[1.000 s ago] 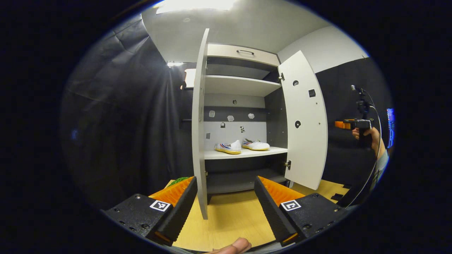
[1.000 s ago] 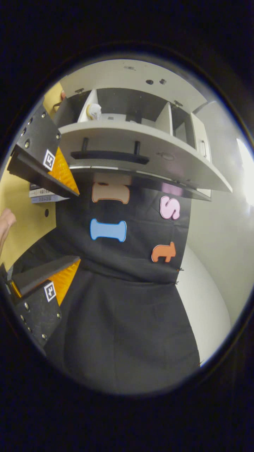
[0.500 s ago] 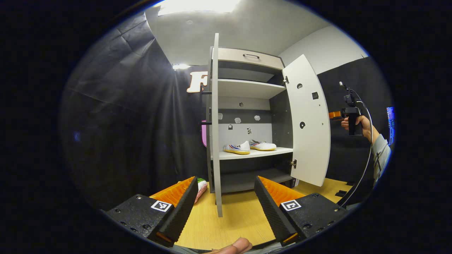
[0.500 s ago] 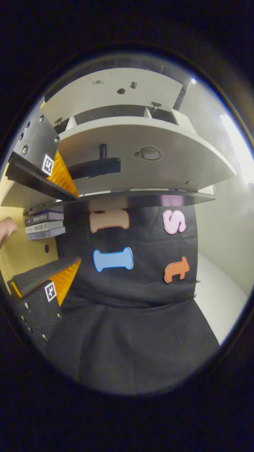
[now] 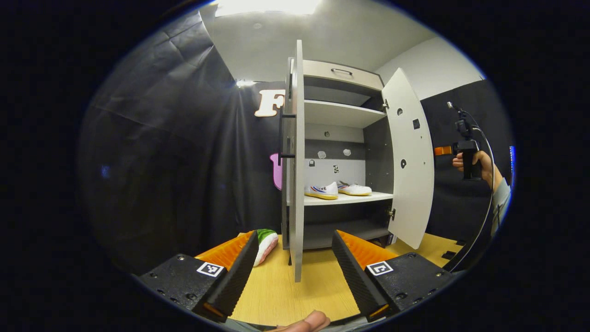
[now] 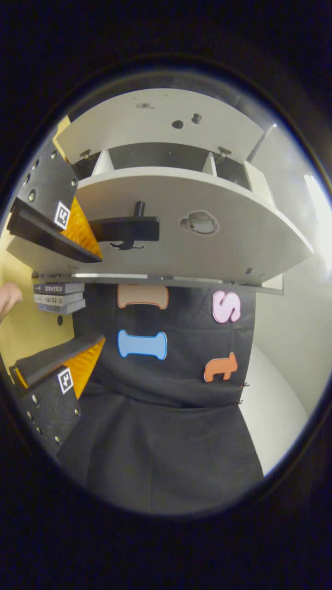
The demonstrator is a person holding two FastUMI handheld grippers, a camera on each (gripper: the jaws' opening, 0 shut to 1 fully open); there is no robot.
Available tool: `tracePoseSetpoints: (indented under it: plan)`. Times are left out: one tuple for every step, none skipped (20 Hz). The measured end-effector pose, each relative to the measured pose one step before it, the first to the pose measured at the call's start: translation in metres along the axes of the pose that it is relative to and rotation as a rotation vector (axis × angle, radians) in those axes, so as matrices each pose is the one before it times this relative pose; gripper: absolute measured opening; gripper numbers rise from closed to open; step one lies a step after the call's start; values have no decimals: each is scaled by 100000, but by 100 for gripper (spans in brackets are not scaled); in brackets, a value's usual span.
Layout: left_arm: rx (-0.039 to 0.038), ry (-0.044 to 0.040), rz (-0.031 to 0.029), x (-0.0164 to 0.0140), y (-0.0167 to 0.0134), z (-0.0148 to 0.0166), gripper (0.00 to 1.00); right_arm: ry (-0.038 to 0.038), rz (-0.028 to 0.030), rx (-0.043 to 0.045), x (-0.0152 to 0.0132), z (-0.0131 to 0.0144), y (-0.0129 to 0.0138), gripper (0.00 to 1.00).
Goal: Grab one shoe with the right hand and put it into the shoe cabinet, grab the other shoe with the left hand and put it into the shoe cabinet; then close the right door with the right hand and the left door with the left hand.
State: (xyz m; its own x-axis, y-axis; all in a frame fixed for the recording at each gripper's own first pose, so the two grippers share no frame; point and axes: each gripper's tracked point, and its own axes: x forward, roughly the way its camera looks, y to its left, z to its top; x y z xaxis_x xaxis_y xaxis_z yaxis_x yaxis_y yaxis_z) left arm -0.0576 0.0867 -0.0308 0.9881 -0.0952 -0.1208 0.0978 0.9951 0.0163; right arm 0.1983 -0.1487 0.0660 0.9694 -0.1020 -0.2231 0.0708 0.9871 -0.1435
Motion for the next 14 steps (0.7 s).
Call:
tracePoseSetpoints:
  plan:
    - [8,560,695,320,202,-167,97,-302,-42,-399,4,76,1030,93]
    - [-219,509,784,-142,160,-212,97,47,-401,555,1,-64,1087,93]
    - [-344,590,512,13,133,-125,96,-225,4,366,91,12,1290,93]
    - [-689,360,376,168,195,-126,97,-422,493,-59,388,107,1612,93]
    - [-817,55,186,227,304,-69,97,-564,1368,339,213,52,1684,93]
    - [-918,401,281,394,635,33,98,-811,3468,1256,159,-88,2217,93]
    - [-1051,386,369,229,407,-24,98,-558,4143,1554,69,-109,2281,89]
    - [-977,601,521,6,254,-184,98,-99,2417,546,-239,-422,1609,92]
    - [-729,488,774,54,421,-54,98,-336,3,-618,-248,-147,785,95]
    - [-74,-43,827,56,639,55,98,-1008,-180,-1046,-381,-10,322,97]
    - [333,-215,941,30,673,124,98,-1070,-64,-1014,-508,134,442,97]
    - [164,-482,1308,191,752,93,98,-1004,425,-946,-524,-41,401,97]
    - [66,-520,1302,227,711,193,96,-741,1482,-142,-674,40,430,97]
    - [82,-218,1077,258,667,111,98,-221,1093,214,-817,-175,179,98]
